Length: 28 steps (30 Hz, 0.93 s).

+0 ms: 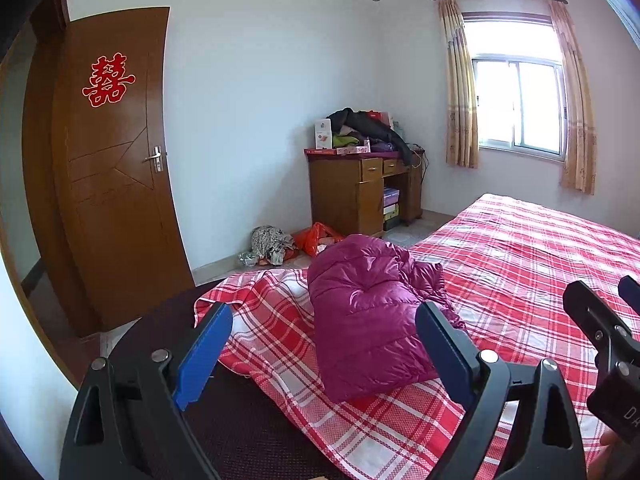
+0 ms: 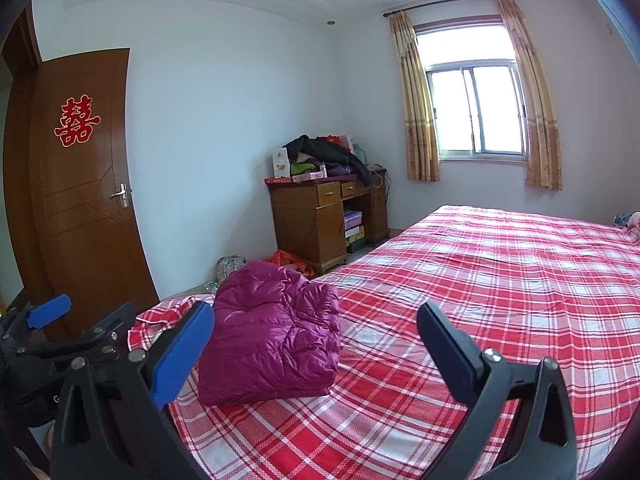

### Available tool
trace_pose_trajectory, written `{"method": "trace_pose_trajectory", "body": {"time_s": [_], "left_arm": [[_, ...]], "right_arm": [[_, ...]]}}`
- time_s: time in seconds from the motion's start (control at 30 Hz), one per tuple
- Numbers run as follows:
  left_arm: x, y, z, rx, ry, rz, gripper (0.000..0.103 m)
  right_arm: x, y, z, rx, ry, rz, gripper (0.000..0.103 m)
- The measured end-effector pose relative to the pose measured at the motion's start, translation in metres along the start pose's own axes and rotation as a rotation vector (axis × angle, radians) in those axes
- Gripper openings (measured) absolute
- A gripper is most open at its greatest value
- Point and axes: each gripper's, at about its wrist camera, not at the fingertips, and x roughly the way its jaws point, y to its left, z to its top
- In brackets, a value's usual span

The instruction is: Fold large clothes

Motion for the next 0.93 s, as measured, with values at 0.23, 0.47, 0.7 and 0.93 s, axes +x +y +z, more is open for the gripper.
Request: {"method": "trace_pose_trajectory", "body": {"time_s": [0.23, 0.47, 0.7, 0.93], "left_arm": [[-0.002, -0.002, 0.001, 0.007, -0.008, 0.002, 0.093], [0.001, -0.005, 0.002, 0.026, -0.002, -0.011, 0.093], [0.011, -0.003, 0.000, 0.029, 0.020, -0.023, 0.093], [0.014, -0.005, -0.003, 0.038, 0.034, -0.038, 0.093]], "right_arm": [[-0.001, -0.003, -0.001, 0.006, 0.003, -0.006, 0.103], [-0.001, -0.003, -0.001, -0.007, 0.000, -0.013, 0.103], [0.000, -0.004, -0.003, -0.010, 0.010, -0.018, 0.103], [0.004, -0.005, -0.005, -0.012, 0.022, -0.020, 0.103]]}}
